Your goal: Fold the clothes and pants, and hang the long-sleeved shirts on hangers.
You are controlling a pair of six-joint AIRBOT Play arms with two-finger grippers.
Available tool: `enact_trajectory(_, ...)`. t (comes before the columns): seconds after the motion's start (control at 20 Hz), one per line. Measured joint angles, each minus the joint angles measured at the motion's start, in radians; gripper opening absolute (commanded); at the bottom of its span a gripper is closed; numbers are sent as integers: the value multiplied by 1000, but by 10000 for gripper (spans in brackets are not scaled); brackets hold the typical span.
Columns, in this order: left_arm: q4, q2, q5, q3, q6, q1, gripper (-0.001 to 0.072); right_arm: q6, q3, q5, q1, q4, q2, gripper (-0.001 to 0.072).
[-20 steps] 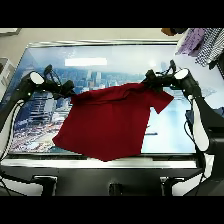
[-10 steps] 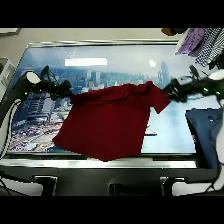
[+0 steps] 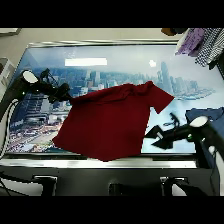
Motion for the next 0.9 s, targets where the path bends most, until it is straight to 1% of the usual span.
enact_trajectory(0.2, 0, 0, -26, 0, 0, 0, 16, 67, -125, -166, 154, 19, 40, 621)
enact_trajectory(0.25, 0, 0, -32, 0, 0, 0, 16, 90, -137, -207, 188, 19, 42, 578)
enact_trajectory(0.3, 0, 0, -36, 0, 0, 0, 16, 115, -147, -239, 218, 22, 39, 440)
enact_trajectory(0.35, 0, 0, -40, 0, 0, 0, 16, 133, -153, -270, 241, 26, 35, 238)
enact_trajectory(0.4, 0, 0, -42, 0, 0, 0, 15, 145, -158, -303, 260, 25, 31, 19)
enact_trajectory(0.45, 0, 0, -45, 0, 0, 0, 16, 158, -156, -333, 272, 27, 29, 24)
enact_trajectory(0.55, 0, 0, -51, 0, 0, 2, 16, 165, -121, -343, 278, 28, 29, 24)
enact_trajectory(0.65, 0, 0, -68, 0, 0, 6, 16, 197, -32, -351, 232, -13, 30, 24)
enact_trajectory(0.75, 1, 0, -81, 0, 0, 11, 16, 249, 122, -348, 124, -97, 24, 24)
enact_trajectory(0.9, 2, -1, -111, -1, 0, 14, 16, 296, 387, -342, -53, -200, -26, 24)
